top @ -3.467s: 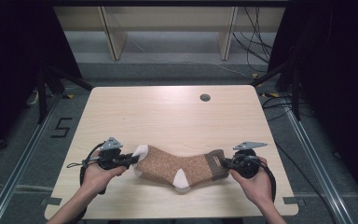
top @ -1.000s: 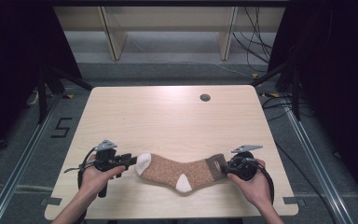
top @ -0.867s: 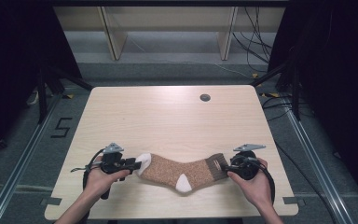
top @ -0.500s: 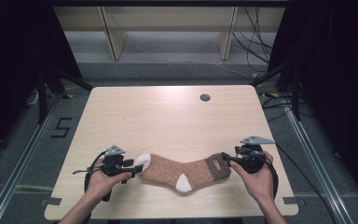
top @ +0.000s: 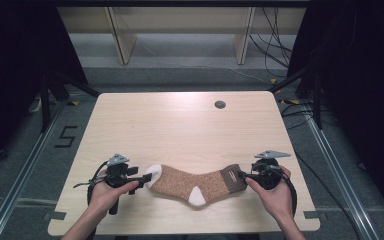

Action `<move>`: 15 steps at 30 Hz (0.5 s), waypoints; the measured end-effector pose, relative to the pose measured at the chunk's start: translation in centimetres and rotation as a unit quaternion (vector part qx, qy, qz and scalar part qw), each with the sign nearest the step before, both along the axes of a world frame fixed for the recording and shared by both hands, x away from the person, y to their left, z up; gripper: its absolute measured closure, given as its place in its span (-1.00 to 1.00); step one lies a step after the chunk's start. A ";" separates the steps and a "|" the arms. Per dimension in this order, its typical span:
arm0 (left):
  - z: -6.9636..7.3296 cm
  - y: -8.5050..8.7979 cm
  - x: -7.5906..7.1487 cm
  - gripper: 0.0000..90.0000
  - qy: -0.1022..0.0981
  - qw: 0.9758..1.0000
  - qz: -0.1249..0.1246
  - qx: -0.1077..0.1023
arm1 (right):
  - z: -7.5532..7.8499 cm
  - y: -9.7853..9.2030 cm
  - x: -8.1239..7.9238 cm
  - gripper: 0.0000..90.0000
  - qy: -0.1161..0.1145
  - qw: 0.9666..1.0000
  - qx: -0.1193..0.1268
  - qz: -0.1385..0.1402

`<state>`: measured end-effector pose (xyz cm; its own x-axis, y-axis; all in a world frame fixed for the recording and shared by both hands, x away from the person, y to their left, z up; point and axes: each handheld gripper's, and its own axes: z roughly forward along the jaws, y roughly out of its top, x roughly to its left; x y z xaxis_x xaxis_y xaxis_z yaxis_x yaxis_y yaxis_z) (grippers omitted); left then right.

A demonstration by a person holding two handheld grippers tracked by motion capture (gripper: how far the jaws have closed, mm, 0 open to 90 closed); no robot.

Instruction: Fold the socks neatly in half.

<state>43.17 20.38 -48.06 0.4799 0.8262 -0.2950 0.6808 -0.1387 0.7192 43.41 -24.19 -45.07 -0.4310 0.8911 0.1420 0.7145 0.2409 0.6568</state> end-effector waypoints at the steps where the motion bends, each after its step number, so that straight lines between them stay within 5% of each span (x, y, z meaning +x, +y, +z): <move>1: -0.2 -0.1 0.1 -0.29 0.005 1.000 0.008 -0.010 | -0.1 -0.1 0.1 -0.16 0.004 1.000 0.001 0.007; 4: -0.8 0.2 0.3 -0.27 0.019 1.000 0.019 -0.016 | -0.1 0.0 -0.1 0.02 -0.015 1.000 0.001 0.006; 6: -0.9 0.1 0.3 -0.26 0.025 0.999 0.026 -0.018 | 0.1 0.2 -0.3 0.06 -0.001 1.000 -0.001 0.006; 9: -0.7 -0.3 0.4 -0.27 0.020 1.000 0.000 -0.011 | -0.2 0.4 -0.3 0.12 0.003 1.000 -0.010 0.016; 11: -0.8 -0.8 0.5 -0.30 0.016 1.000 0.000 -0.027 | -0.3 0.6 -0.3 0.16 0.009 1.000 -0.022 0.007; 15: -1.0 -0.7 0.9 -0.32 0.020 1.000 -0.007 -0.008 | 0.0 1.1 -0.5 0.25 0.017 1.000 -0.007 0.013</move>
